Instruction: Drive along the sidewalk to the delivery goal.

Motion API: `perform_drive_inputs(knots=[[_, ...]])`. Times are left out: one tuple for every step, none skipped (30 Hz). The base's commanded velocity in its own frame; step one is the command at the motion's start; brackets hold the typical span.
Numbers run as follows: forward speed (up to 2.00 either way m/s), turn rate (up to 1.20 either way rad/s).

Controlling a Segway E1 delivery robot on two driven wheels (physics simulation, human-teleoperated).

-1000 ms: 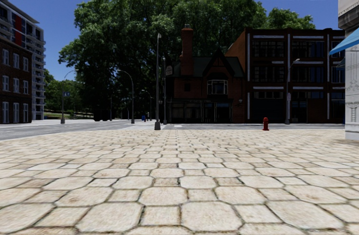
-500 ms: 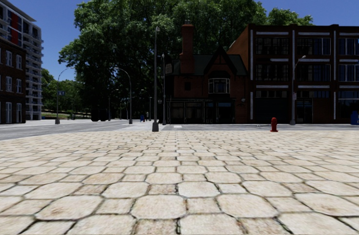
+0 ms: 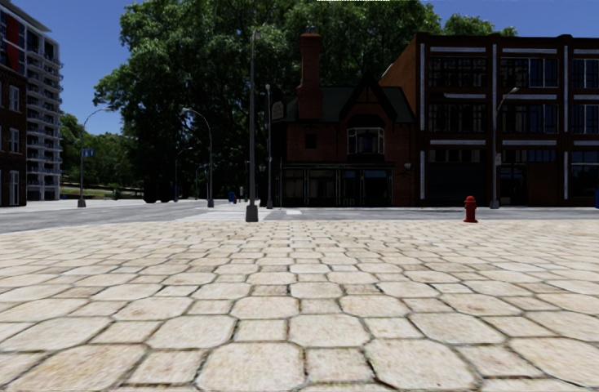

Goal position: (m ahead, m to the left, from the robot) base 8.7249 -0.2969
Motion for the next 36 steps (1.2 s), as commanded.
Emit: perform_drive_inputs(knots=[[2.0,-0.43],[2.0,-0.46],[2.0,-0.43],[2.0,-0.28],[2.0,-0.11],[2.0,-0.11],[2.0,0.0],[2.0,0.0],[2.0,0.0],[2.0,0.0],[2.0,0.0],[2.0,0.0],[2.0,0.0],[2.0,0.0],[2.0,0.0],[2.0,0.0],[2.0,0.0],[2.0,0.0],[2.0,0.0],[2.0,0.0],[2.0,0.0],[2.0,0.0],[2.0,0.0],[2.0,0.0],[2.0,0.0],[2.0,0.0],[2.0,0.0],[2.0,0.0],[2.0,0.0],[2.0,0.0],[2.0,0.0],[2.0,0.0],[2.0,0.0],[2.0,0.0],[2.0,0.0],[2.0,0.0]])
